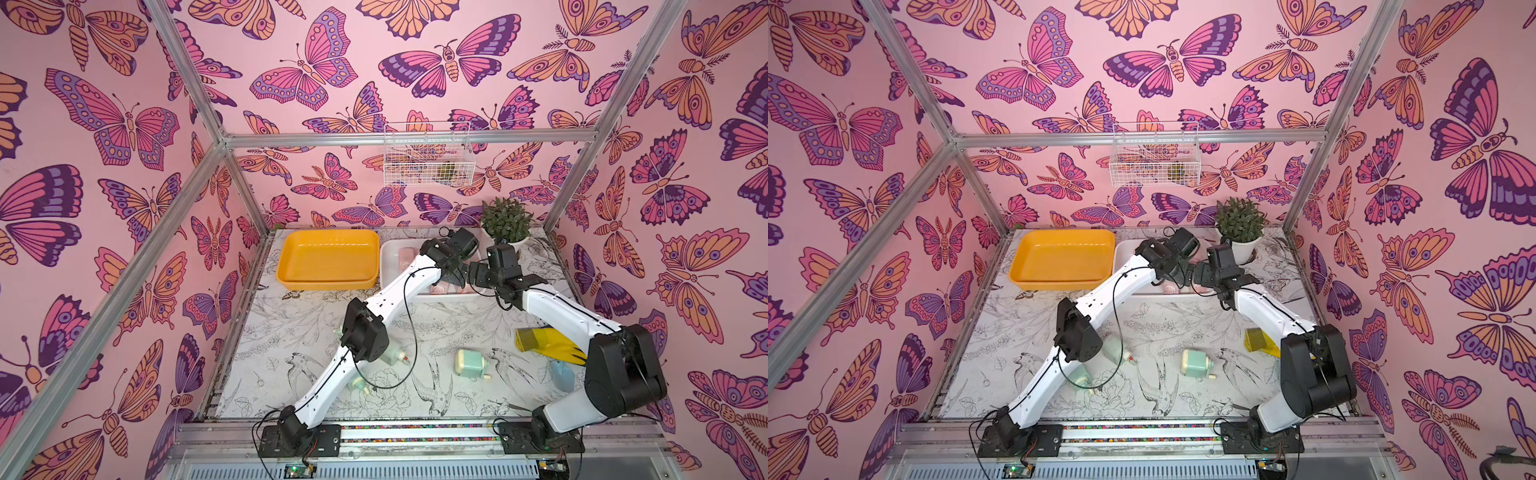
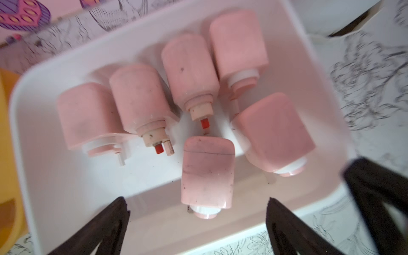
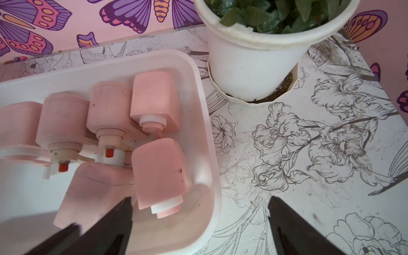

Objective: Place the pencil sharpeners by color into the storage box
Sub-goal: Move the storage box to the center of the board.

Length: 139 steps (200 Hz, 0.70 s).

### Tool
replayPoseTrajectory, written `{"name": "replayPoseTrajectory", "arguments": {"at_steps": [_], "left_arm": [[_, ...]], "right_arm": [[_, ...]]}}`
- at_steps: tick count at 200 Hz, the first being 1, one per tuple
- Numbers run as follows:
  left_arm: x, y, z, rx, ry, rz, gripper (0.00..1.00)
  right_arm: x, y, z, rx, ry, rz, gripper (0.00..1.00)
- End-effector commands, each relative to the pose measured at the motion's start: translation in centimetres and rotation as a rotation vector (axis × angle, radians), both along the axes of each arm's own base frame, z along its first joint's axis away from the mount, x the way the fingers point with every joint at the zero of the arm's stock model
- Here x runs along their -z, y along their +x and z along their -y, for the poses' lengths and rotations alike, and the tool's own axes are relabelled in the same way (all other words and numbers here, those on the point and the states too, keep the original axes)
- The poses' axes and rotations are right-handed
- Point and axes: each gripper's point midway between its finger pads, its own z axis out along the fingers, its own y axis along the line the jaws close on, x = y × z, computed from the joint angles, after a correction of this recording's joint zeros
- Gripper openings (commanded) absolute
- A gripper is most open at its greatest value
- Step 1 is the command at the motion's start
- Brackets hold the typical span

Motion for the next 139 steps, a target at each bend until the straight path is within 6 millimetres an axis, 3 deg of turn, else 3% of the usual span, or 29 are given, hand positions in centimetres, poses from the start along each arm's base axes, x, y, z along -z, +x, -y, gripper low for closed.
{"name": "replayPoseTrajectory", "arguments": {"at_steps": [1, 39, 76, 109, 139], "left_arm": [[-6.4, -0.5, -1.7, 0.017, -0.042, 0.099, 1.00], [-8.2, -1.1, -5.6, -0.022, -0.001, 0.157, 1.00], [-6.6, -0.9, -11.1, -0.057, -0.051, 0.112, 1.00], [-2.2, -0.9, -14.4, -0.112, -0.104, -0.025, 1.00], [1.1, -2.2, -15.0, -0.124, -0.144, -0.122, 1.00]], "right_arm": [[-1.7, 0.2, -1.0, -0.077, 0.018, 0.031, 0.99], [-2.9, -0.2, -3.2, -0.172, 0.104, 0.071, 1.00], [-4.2, -0.6, -6.2, -0.261, 0.134, 0.126, 0.99], [-3.1, 0.5, -2.5, -0.037, 0.078, 0.110, 0.99], [-1.2, 1.1, -0.3, -0.010, 0.031, 0.001, 0.99]]}}
